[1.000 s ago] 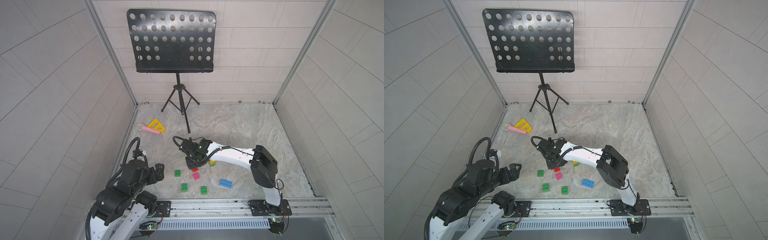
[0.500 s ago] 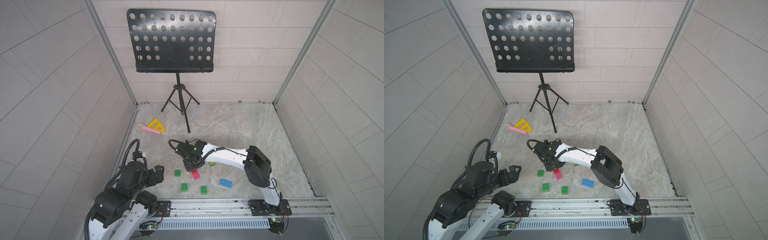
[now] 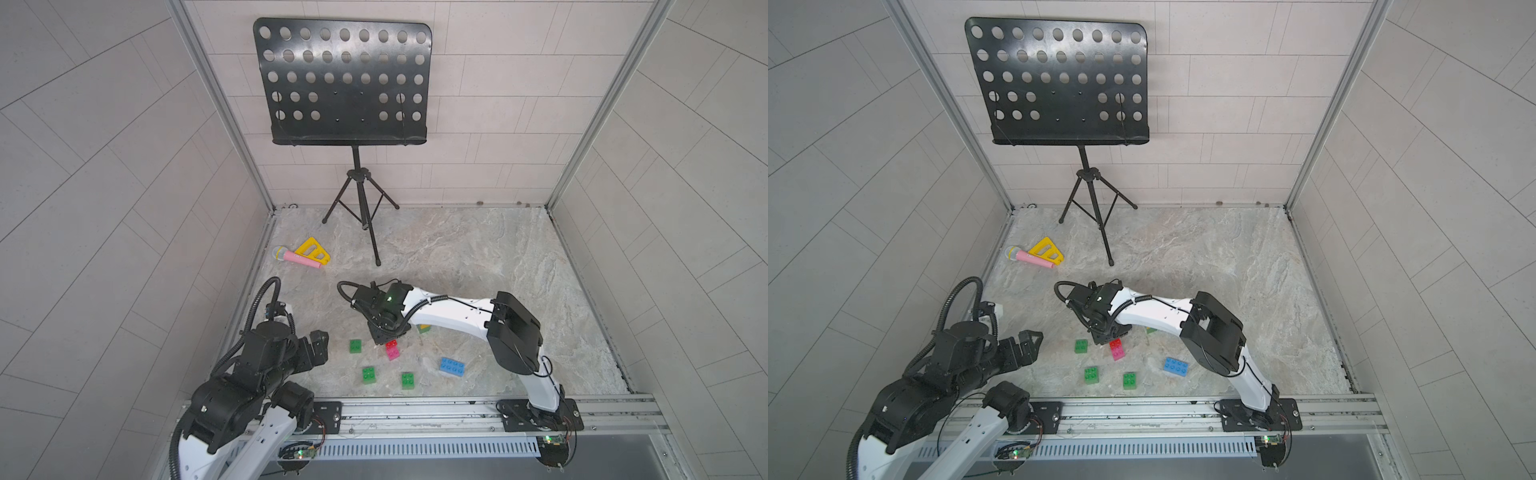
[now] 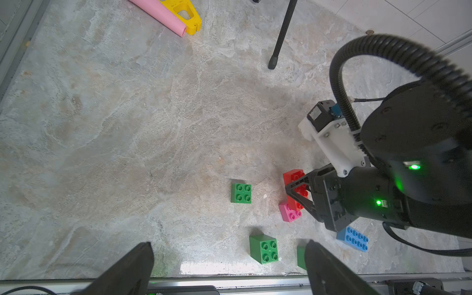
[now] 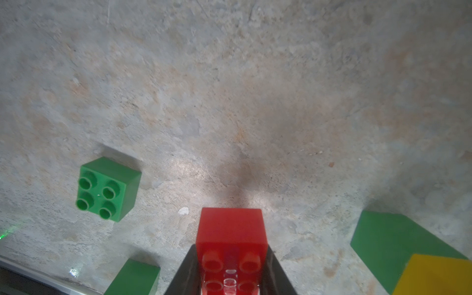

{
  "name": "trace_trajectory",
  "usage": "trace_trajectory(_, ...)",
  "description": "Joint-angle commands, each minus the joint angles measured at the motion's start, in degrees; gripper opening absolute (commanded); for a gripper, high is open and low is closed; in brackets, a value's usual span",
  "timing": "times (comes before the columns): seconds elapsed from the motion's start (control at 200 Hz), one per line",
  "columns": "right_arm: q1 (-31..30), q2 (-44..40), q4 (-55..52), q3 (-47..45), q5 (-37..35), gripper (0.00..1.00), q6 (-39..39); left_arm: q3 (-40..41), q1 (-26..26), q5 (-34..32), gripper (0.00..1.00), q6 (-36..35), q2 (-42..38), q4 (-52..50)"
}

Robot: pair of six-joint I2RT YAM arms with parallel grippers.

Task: Assemble the letter r with lego
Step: Assemble the lego brick with the lego brick.

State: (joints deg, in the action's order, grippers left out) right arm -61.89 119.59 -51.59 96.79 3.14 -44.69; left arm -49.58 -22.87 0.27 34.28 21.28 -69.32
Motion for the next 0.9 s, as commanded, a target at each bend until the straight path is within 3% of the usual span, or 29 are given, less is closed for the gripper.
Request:
trace_trajectory(0.0,-0.5,0.9,-1.0,-1.1,-1.5,0.0,-1.8,0.3,0.5,-0.2,1.0,0.3,0.0,-0.9)
trace_trajectory(0.896,-1.5,2.6,0.8,-2.5,-0.6,0.0,-2.0,0.4,1.2,0.2,1.0,0.2,0.3,-0.8)
